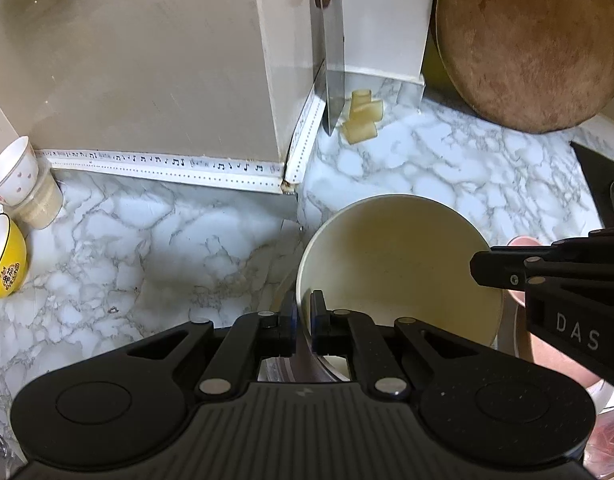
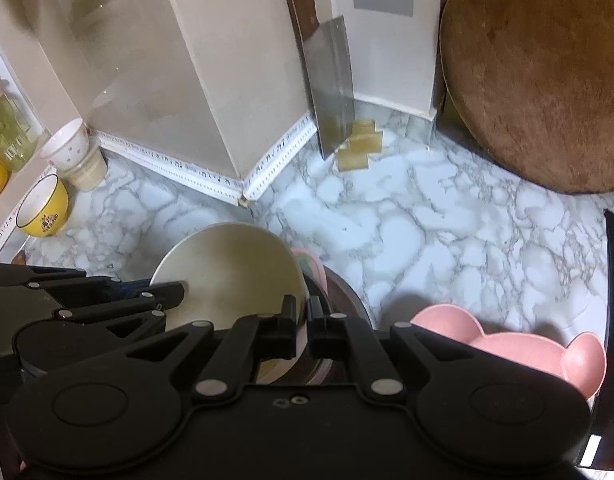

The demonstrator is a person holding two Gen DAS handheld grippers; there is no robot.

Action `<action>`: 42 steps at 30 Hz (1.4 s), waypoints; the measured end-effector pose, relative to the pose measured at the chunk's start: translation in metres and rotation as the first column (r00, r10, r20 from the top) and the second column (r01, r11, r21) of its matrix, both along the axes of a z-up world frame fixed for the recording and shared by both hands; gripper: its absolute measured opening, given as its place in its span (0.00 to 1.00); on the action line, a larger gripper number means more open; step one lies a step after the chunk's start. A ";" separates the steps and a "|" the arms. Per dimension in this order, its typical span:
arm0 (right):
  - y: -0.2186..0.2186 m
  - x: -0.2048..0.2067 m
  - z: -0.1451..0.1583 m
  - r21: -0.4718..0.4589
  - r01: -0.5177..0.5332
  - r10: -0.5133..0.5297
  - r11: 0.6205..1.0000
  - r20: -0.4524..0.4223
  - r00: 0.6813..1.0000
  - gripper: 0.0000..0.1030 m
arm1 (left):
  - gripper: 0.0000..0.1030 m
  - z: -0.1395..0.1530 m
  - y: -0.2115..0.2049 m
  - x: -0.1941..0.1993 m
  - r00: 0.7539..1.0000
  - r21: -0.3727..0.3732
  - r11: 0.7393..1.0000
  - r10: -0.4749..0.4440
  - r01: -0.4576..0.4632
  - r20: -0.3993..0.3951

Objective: Organize plates and bowls
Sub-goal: 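Carry the cream bowl with both grippers and lower it into the pot, then open both grippers to release the cream bowl inside the pot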

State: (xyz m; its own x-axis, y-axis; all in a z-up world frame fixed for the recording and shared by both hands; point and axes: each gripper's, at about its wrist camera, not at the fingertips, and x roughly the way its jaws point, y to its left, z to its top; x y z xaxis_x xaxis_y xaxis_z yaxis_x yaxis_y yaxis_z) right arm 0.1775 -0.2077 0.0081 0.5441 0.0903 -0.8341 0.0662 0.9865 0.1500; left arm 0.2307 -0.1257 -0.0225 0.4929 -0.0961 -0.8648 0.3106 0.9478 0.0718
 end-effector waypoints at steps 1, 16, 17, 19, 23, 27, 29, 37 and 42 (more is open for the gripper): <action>0.000 0.001 -0.003 0.001 -0.001 0.001 1.000 -0.006 1.000 0.05 | 0.05 -0.003 -0.001 0.001 1.000 0.008 1.000 0.002 -0.002 -0.004; -0.004 0.006 -0.028 0.006 -0.024 0.024 1.000 -0.067 0.997 0.06 | 0.05 -0.026 -0.010 0.004 1.000 0.055 0.998 0.006 -0.004 -0.025; -0.004 0.007 -0.029 0.007 -0.025 0.025 1.000 -0.068 0.997 0.06 | 0.05 -0.027 -0.011 0.004 1.000 0.059 0.998 0.004 -0.002 -0.022; -0.004 0.007 -0.030 0.009 -0.028 0.029 1.000 -0.072 0.997 0.06 | 0.05 -0.029 -0.011 0.003 1.000 0.063 0.998 0.000 0.001 -0.020; -0.004 0.006 -0.032 0.008 -0.031 0.031 0.999 -0.075 0.997 0.06 | 0.05 -0.030 -0.012 0.002 1.000 0.073 0.997 -0.007 0.008 -0.010; -0.005 0.007 -0.034 0.022 -0.035 0.036 0.999 -0.081 0.996 0.10 | 0.05 -0.030 -0.011 0.002 1.000 0.066 0.998 -0.007 0.008 -0.016; -0.004 0.007 -0.034 0.020 -0.043 0.045 0.999 -0.081 0.996 0.12 | 0.05 -0.030 -0.010 0.003 1.000 0.057 0.998 -0.006 0.007 -0.020; -0.004 0.005 -0.029 0.036 -0.077 0.079 0.996 -0.065 0.995 0.21 | 0.05 -0.025 0.002 0.001 1.000 -0.010 1.000 -0.009 0.008 -0.025; -0.005 0.001 -0.024 0.047 -0.097 0.099 0.994 -0.044 0.994 0.25 | 0.06 -0.019 0.006 -0.003 1.000 -0.026 1.000 -0.015 0.015 -0.013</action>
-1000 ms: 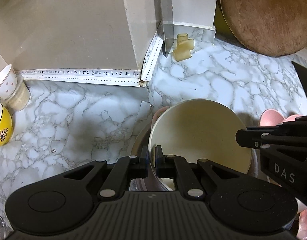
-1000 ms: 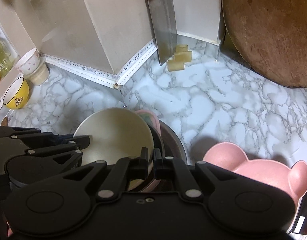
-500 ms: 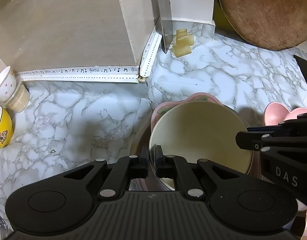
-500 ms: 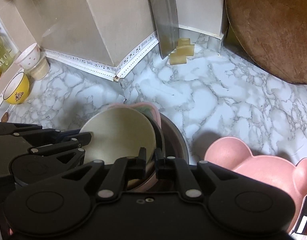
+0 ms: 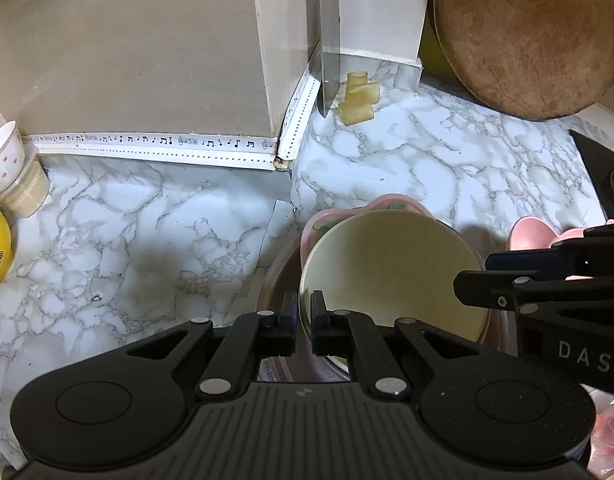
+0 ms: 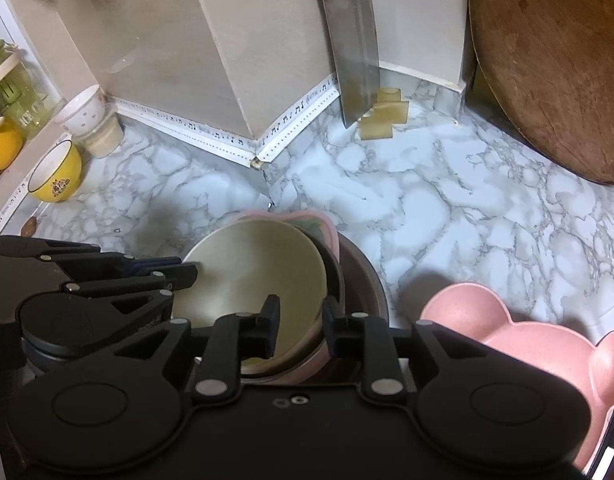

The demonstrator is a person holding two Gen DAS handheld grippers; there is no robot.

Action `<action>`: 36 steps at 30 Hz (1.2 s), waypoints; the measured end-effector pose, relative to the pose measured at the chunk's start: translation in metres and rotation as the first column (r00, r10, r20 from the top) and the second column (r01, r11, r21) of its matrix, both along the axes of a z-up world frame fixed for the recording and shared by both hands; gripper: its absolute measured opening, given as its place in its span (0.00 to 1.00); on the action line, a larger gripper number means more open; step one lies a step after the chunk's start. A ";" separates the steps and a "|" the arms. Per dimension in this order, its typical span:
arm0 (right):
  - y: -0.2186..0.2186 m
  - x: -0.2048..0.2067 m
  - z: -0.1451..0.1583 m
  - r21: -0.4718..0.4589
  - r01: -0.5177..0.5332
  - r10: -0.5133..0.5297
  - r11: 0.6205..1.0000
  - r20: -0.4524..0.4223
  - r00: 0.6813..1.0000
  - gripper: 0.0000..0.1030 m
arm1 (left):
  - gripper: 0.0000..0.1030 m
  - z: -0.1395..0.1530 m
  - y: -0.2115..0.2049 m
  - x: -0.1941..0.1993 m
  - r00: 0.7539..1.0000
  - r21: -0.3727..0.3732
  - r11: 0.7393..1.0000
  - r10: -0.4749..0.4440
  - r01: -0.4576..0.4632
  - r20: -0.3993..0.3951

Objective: Organize plates and bowls
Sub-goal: 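Open both grippers to release the cream bowl inside the pot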

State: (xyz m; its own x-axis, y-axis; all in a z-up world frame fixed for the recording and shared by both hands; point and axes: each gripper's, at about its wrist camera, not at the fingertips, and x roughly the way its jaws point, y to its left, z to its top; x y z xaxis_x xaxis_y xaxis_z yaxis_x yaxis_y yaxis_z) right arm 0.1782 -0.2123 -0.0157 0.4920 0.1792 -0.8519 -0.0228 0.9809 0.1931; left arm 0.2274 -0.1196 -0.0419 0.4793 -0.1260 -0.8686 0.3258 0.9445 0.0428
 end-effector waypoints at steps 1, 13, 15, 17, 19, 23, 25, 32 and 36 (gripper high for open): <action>0.000 -0.001 0.002 0.001 -0.003 0.003 1.000 0.005 1.000 0.25 | 0.08 0.001 0.001 -0.001 1.000 -0.007 1.000 0.001 -0.001 0.000; -0.005 -0.019 0.023 0.048 -0.015 0.012 0.999 0.058 0.998 0.39 | 0.09 0.025 0.015 -0.020 0.999 -0.086 0.996 -0.023 0.027 0.041; -0.007 -0.023 0.028 0.057 -0.019 0.015 0.998 0.071 0.997 0.41 | 0.16 0.030 0.018 -0.025 0.999 -0.105 0.994 -0.029 0.033 0.042; -0.007 -0.028 0.032 0.057 -0.023 0.018 0.998 0.088 0.996 0.45 | 0.38 0.034 0.023 -0.029 0.999 -0.128 0.991 -0.025 0.030 0.047; -0.008 -0.034 0.036 0.067 -0.021 0.014 0.998 0.100 0.995 0.51 | 0.53 0.040 0.028 -0.033 0.998 -0.153 0.988 -0.008 0.017 0.061; -0.013 -0.046 0.041 0.089 -0.006 -0.005 0.996 0.120 0.993 0.64 | 0.56 0.050 0.032 -0.043 0.995 -0.165 0.986 -0.009 0.025 0.101; -0.016 -0.052 0.043 0.096 0.001 -0.014 0.995 0.129 0.992 0.66 | 0.57 0.051 0.036 -0.047 0.994 -0.172 0.985 -0.005 0.024 0.113; -0.029 -0.058 0.043 0.065 0.007 -0.017 0.998 0.150 0.988 0.91 | 0.74 0.042 0.048 -0.060 0.990 -0.163 0.986 0.040 -0.017 0.136; -0.037 -0.053 0.039 0.026 -0.011 0.006 1.000 0.166 0.986 0.96 | 0.74 0.033 0.054 -0.066 0.987 -0.162 0.985 0.075 -0.052 0.139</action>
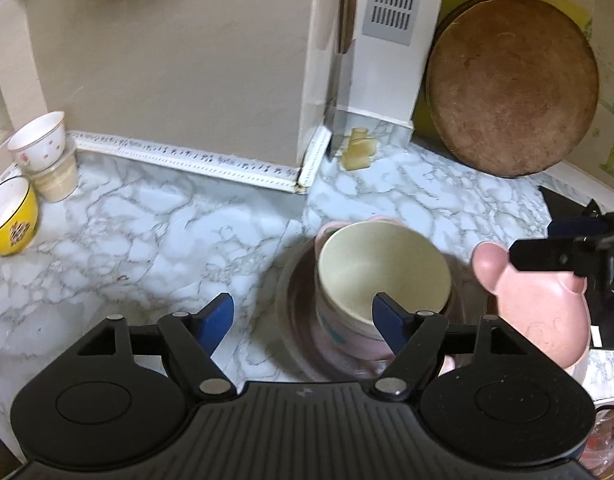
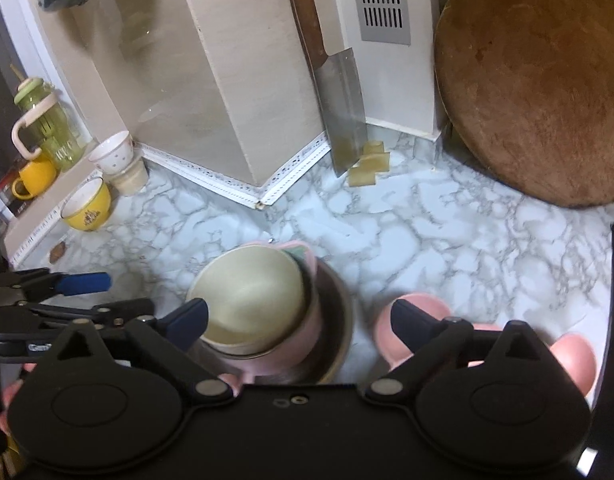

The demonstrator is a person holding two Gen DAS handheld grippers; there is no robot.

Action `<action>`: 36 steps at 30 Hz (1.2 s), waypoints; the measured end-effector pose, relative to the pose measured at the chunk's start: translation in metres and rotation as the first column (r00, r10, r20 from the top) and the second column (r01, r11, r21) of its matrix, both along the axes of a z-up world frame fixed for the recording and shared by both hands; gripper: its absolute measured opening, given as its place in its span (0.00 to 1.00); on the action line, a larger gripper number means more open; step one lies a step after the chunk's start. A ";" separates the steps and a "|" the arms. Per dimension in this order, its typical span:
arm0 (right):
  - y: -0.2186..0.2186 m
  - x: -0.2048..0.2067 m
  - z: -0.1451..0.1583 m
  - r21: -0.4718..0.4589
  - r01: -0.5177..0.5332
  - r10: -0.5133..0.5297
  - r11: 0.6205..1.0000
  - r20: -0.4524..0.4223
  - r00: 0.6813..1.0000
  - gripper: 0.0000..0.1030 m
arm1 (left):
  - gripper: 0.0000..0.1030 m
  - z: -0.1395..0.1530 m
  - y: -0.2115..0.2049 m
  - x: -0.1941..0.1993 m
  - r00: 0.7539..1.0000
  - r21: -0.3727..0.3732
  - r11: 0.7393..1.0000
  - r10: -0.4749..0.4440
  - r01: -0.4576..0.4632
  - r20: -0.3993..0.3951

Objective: Organize plates and bowls
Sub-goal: 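Open both grippers to release the cream bowl inside the pot, then move both grippers to the steel bowl rim and close on it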

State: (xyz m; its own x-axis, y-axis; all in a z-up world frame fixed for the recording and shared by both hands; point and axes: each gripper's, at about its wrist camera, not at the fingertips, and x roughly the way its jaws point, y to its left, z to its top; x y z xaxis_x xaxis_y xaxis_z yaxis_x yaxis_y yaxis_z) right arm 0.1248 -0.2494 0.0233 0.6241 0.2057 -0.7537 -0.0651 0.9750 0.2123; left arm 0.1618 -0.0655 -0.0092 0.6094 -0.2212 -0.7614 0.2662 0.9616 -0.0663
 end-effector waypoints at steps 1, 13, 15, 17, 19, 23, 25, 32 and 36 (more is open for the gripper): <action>-0.003 0.002 -0.003 -0.006 -0.007 0.007 1.000 -0.001 1.000 0.96 | 0.74 -0.003 0.002 0.000 1.000 -0.005 1.000 0.013 -0.013 -0.004; -0.028 0.035 -0.041 -0.045 -0.081 0.077 0.996 -0.072 0.994 0.93 | 0.74 -0.045 0.017 0.000 0.987 -0.047 0.989 0.138 -0.142 -0.084; -0.028 0.042 -0.045 -0.056 -0.104 0.099 0.993 -0.085 0.991 0.91 | 0.74 -0.051 0.018 0.001 0.984 -0.046 0.986 0.156 -0.161 -0.090; -0.026 0.048 -0.049 -0.068 -0.129 0.123 0.989 -0.096 0.988 0.90 | 0.74 -0.058 0.019 0.003 0.979 -0.054 0.982 0.174 -0.180 -0.105; -0.025 0.054 -0.054 -0.080 -0.156 0.147 0.985 -0.107 0.983 0.87 | 0.74 -0.065 0.020 0.005 0.973 -0.063 0.978 0.192 -0.201 -0.127; -0.022 0.067 -0.064 -0.088 -0.192 0.179 0.977 -0.133 0.975 0.81 | 0.74 -0.074 0.021 0.007 0.965 -0.066 0.971 0.217 -0.229 -0.150; -0.021 0.072 -0.067 -0.085 -0.210 0.197 0.974 -0.140 0.970 0.80 | 0.74 -0.078 0.021 0.008 0.961 -0.072 0.968 0.226 -0.240 -0.159; -0.030 0.090 -0.064 -0.072 -0.263 0.250 0.962 -0.153 0.956 0.69 | 0.74 -0.081 0.017 0.013 0.955 -0.082 0.962 0.246 -0.262 -0.165; -0.032 0.100 -0.070 -0.086 -0.325 0.304 0.942 -0.193 0.933 0.65 | 0.73 -0.083 0.013 0.016 0.955 -0.082 0.962 0.243 -0.260 -0.168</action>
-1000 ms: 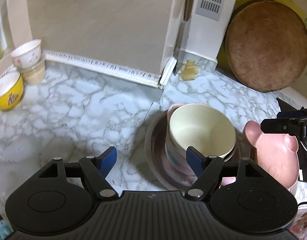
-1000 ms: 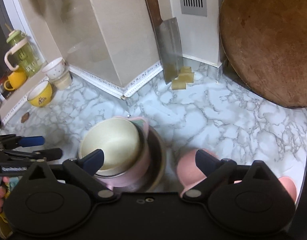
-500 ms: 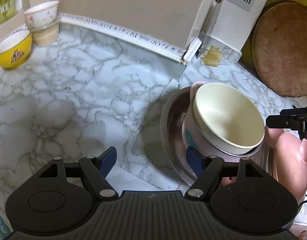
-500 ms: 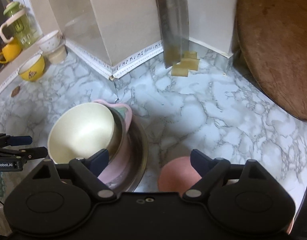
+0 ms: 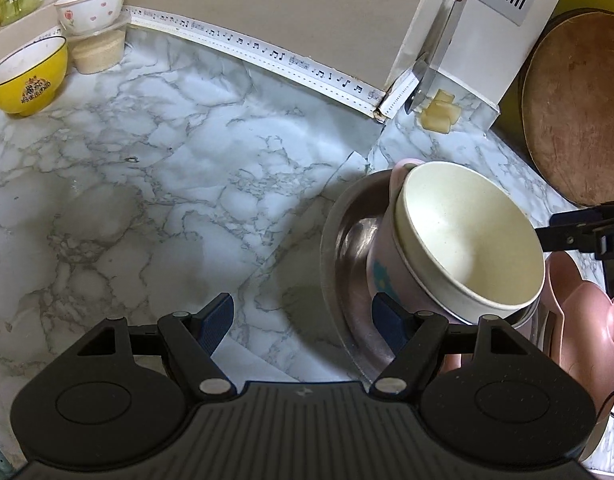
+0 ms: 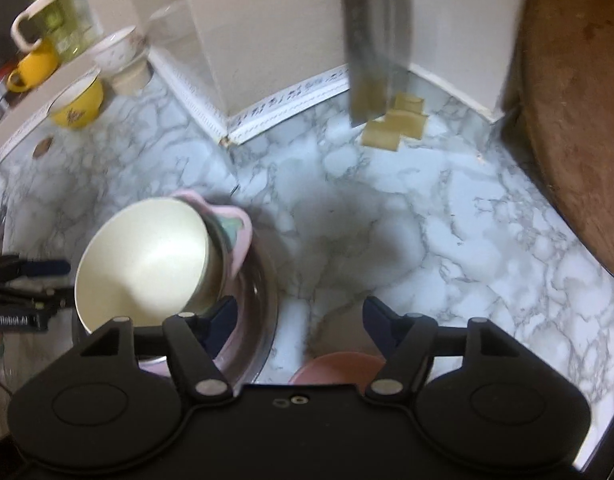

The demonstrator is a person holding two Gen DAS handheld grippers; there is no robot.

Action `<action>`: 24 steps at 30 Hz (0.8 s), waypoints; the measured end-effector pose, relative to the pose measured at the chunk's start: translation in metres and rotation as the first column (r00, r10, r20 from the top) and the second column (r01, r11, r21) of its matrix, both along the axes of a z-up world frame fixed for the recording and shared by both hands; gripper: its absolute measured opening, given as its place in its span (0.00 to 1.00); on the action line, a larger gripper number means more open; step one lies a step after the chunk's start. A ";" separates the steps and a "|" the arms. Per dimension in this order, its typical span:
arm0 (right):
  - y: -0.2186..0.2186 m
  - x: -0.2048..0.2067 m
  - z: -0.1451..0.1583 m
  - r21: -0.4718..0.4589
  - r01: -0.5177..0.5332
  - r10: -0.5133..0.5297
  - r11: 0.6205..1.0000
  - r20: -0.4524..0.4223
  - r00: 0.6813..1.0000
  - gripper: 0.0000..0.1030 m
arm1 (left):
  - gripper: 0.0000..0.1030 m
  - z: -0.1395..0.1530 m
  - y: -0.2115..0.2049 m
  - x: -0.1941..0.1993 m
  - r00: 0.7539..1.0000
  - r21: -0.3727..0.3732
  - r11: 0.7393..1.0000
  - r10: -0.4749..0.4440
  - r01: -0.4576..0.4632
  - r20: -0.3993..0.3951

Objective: Organize plates and bowls
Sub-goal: 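Move both grippers to the steel bowl rim and close on it, then lift the nested steel bowl with both grippers and carry it over the pink bear plate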

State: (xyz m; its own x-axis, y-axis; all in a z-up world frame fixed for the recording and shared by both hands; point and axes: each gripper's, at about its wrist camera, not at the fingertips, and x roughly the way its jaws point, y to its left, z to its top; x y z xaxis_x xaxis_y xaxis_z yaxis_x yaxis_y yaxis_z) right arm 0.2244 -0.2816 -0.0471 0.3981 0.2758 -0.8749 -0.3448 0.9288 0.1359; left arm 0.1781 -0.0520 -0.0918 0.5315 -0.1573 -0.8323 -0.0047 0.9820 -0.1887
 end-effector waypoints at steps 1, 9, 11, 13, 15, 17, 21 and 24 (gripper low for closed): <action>0.002 0.001 -0.003 -0.007 -0.017 0.017 1.000 -0.005 1.000 0.64 | 0.73 -0.001 -0.001 0.001 1.000 0.001 1.000 -0.001 0.001 -0.002; 0.017 0.007 -0.030 -0.021 -0.104 0.103 0.994 -0.064 0.993 0.38 | 0.50 -0.010 -0.006 0.005 0.999 -0.021 1.000 -0.009 0.008 -0.038; 0.018 0.008 -0.033 -0.012 -0.104 0.103 0.994 -0.071 0.992 0.34 | 0.37 -0.012 -0.007 0.005 0.999 -0.025 1.000 -0.010 0.009 -0.044; 0.017 0.008 -0.036 0.004 -0.101 0.101 0.995 -0.080 0.992 0.29 | 0.31 -0.014 -0.008 0.007 0.998 -0.039 0.999 -0.016 0.014 -0.054; 0.018 0.008 -0.039 0.016 -0.098 0.099 0.995 -0.085 0.991 0.24 | 0.26 -0.014 -0.010 0.009 0.998 -0.042 0.999 -0.028 0.026 -0.050; 0.019 0.008 -0.039 0.029 -0.096 0.098 0.995 -0.087 0.991 0.21 | 0.26 -0.012 -0.013 0.011 0.999 -0.035 0.999 -0.039 0.037 -0.036; 0.020 0.008 -0.041 0.039 -0.085 0.089 0.996 -0.090 0.992 0.15 | 0.19 -0.010 -0.015 0.019 0.999 -0.031 0.999 -0.043 0.042 -0.033; 0.020 0.007 -0.041 0.041 -0.073 0.077 0.996 -0.086 0.993 0.15 | 0.16 -0.011 -0.014 0.021 0.998 -0.026 0.999 -0.040 0.039 -0.041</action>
